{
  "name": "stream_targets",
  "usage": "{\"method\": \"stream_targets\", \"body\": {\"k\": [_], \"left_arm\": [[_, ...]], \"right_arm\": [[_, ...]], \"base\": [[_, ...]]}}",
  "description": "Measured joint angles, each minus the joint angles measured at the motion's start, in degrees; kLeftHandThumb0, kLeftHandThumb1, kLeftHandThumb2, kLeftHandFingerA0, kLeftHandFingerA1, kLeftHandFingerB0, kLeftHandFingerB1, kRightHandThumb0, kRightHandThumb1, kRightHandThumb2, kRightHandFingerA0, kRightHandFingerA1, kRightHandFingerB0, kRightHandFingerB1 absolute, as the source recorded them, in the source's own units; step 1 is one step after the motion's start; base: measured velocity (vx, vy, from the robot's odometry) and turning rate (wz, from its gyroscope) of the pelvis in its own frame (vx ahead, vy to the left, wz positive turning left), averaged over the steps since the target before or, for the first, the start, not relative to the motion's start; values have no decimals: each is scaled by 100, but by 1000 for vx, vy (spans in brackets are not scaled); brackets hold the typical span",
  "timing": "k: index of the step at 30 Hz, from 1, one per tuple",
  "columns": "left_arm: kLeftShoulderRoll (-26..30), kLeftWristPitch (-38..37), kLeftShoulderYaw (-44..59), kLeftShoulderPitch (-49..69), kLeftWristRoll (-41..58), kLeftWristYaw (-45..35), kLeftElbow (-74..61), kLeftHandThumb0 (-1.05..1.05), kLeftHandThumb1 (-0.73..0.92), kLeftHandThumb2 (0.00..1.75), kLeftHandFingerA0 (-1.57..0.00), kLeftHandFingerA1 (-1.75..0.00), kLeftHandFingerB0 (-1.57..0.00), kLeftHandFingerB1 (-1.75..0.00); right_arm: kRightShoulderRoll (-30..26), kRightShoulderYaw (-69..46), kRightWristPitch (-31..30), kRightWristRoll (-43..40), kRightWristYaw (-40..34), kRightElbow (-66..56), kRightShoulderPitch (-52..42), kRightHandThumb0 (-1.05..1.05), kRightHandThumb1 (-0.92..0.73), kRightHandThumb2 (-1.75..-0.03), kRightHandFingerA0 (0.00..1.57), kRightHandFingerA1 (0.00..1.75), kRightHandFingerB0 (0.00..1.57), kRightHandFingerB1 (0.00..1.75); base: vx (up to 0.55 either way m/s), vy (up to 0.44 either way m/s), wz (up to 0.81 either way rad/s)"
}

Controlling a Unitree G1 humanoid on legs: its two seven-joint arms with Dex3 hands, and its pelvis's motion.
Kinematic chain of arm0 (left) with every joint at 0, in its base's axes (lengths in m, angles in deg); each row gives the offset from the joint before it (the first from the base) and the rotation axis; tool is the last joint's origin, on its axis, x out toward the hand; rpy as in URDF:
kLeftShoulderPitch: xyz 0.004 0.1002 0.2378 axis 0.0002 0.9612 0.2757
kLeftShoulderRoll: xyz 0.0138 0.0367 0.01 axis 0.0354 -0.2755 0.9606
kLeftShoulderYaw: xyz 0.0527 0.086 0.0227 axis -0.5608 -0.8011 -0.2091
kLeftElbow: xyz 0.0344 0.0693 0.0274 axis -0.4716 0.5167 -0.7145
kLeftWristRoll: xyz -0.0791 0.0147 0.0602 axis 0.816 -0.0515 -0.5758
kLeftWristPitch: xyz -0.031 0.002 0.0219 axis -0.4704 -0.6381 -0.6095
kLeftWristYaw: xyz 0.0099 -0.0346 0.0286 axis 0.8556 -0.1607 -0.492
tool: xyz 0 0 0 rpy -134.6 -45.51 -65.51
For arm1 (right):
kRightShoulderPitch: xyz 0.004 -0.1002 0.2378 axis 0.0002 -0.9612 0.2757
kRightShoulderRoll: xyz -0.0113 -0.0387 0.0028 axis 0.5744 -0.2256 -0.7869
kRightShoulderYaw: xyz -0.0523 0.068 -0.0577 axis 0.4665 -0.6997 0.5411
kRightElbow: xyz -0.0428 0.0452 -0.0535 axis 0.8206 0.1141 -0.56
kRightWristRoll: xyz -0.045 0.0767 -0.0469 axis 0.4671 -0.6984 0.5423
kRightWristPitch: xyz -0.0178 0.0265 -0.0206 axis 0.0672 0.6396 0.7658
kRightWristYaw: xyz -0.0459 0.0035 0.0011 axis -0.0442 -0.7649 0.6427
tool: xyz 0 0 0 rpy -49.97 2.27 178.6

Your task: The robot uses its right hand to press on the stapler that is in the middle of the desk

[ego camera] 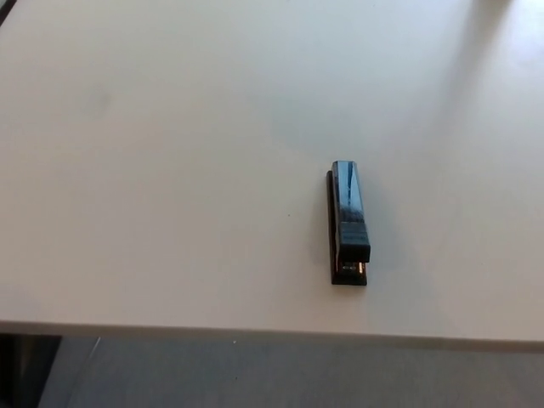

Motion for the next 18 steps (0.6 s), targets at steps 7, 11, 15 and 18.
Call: {"method": "stream_targets", "body": {"k": [7, 11, 15, 18], "left_arm": [[3, 30, -6, -24, 2, -9, -9, -86, 78, 115, -10, -47, -1, -38], [3, 30, 7, -34, 29, -37, -32, -37, 46, 109, -1, -49, 0, -47], [3, 39, -4, -45, 29, -35, -32, -37, 47, 110, -2, -50, 0, -48], [4, 48, -2, -64, 35, -37, -37, -36, 47, 109, -2, -50, 0, -48]], "right_arm": [[1080, 830, -458, 523, -230, 1218, 523, -17, -83, -65, 111, 110, 65, 120], [1422, 939, -497, 753, -390, 1911, 559, -16, -82, -68, 115, 114, 65, 127], [1617, 1036, -450, 938, -468, 2563, 557, -15, -81, -69, 122, 88, 72, 117], [1741, 1033, -426, 992, -501, 2910, 533, -17, -82, -66, 125, 89, 67, 127]], "base": [[-3, 0, 1], [0, 0, 0], [0, 0, 0], [0, 0, 0]]}}
